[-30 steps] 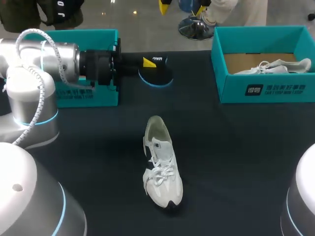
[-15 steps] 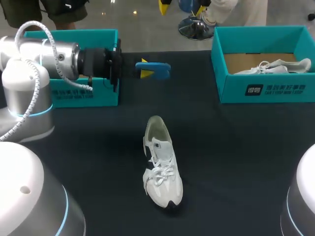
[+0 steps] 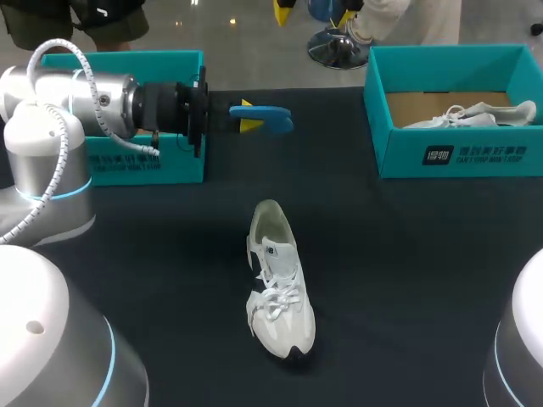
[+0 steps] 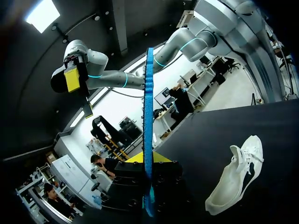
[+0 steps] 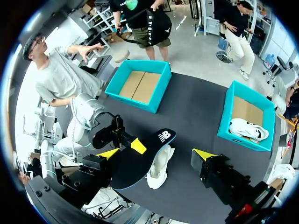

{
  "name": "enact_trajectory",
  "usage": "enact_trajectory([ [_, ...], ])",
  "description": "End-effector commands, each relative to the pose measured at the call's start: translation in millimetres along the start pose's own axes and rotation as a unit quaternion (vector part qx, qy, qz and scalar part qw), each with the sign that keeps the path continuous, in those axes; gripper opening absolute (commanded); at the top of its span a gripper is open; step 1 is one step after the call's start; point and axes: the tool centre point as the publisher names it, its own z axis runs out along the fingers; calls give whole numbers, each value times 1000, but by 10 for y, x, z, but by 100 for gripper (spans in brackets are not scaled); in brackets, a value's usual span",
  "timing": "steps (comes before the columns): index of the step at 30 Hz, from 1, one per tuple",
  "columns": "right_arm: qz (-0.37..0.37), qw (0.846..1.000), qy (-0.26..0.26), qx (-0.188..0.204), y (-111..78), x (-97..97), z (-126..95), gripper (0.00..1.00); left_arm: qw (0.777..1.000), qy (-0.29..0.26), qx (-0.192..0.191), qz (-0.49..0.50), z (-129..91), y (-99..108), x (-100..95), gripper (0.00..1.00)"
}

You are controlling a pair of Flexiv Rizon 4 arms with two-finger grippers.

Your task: Take the shoe out of the shoebox, open the shoe tongue, remove and reinsert the insole, then place the shoe into the shoebox

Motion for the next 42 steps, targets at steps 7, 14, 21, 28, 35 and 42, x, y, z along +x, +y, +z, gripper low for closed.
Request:
enact_trajectory([
  [7, 1, 1000, -1, 1, 11, 5, 0, 100, 1000, -1, 9, -25, 13, 2, 12, 0],
  [14, 1, 1000, -1, 1, 11, 5, 0, 100, 987, -9, 49, -155, 56, -127, 181, 0],
  [21, 1, 1000, -1, 1, 11, 5, 0, 100, 969, -12, 61, -240, 42, -209, 252, 0],
  [28, 1, 1000, -1, 1, 11, 5, 0, 100, 936, -21, 74, -343, -25, -241, 264, 0],
  [35, 1, 1000, -1, 1, 11, 5, 0, 100, 935, -19, 78, -345, -22, -206, 308, 0],
  [42, 1, 1000, -1, 1, 11, 5, 0, 100, 935, -19, 78, -345, -22, -206, 308, 0],
])
